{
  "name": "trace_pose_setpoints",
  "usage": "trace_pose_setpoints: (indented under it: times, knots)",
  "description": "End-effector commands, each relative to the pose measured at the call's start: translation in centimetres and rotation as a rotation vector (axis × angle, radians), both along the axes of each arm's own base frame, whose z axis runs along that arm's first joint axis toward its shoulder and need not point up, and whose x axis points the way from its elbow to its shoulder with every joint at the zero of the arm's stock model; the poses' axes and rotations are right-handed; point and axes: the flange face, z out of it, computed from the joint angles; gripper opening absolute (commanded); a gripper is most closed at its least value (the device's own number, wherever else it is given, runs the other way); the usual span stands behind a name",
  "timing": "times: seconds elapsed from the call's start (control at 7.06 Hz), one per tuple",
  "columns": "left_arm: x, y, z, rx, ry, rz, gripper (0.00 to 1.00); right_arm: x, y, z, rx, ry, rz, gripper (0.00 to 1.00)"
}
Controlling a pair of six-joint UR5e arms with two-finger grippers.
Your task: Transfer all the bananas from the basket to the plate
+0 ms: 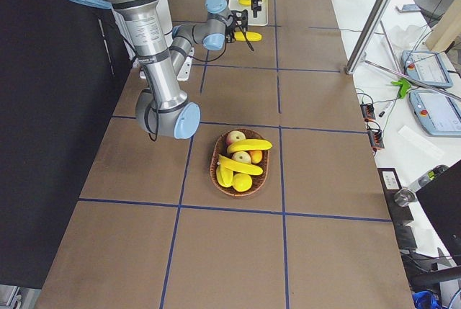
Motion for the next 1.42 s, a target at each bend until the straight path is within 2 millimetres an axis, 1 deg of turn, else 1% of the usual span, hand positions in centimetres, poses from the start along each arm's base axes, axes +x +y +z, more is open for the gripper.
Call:
trace_pose_setpoints:
  times: [0.0, 0.14, 0.28, 0.43, 0.57, 0.71, 0.85, 0.99, 1.13, 1.28]
  knots:
    - [3.3, 1.3, -2.5, -0.036, -0.018, 0.048, 0.99, -0.4, 0.4, -1.8, 0.018, -0.026, -0.005, 0.04]
    - [3.9, 1.5, -2.6, -0.037, -0.015, 0.025, 0.99, -0.4, 0.4, -2.1, 0.021, -0.033, -0.005, 0.04]
    - [4.9, 2.3, -2.8, -0.037, -0.012, 0.03, 0.99, -0.4, 0.5, -2.1, 0.02, -0.033, -0.005, 0.04]
    - [6.3, 3.4, -3.6, -0.035, -0.001, 0.027, 0.99, -0.3, 0.5, -2.2, 0.022, -0.034, -0.006, 0.04]
    - [7.0, 4.1, -3.7, -0.036, 0.001, 0.037, 0.99, -0.3, 0.5, -2.2, 0.021, -0.035, -0.005, 0.04]
    - [7.2, 4.2, -3.7, -0.037, 0.0, 0.035, 0.99, -0.3, 0.5, -2.2, 0.021, -0.035, -0.005, 0.04]
    - [7.2, 4.2, -3.6, -0.041, -0.001, 0.036, 0.8, -0.3, 0.6, -2.2, 0.021, -0.036, -0.007, 0.04]
    - [7.1, 4.1, -3.4, -0.036, -0.004, 0.032, 0.03, -0.2, 0.7, -2.2, 0.021, -0.036, -0.007, 0.04]
    - [7.0, 4.1, -3.2, -0.038, -0.009, 0.03, 0.0, -0.1, 0.8, -2.3, 0.021, -0.039, -0.008, 0.11]
    - [6.9, 3.6, -3.1, -0.05, -0.024, 0.024, 0.0, -0.3, 1.0, -2.4, 0.011, -0.043, -0.01, 0.99]
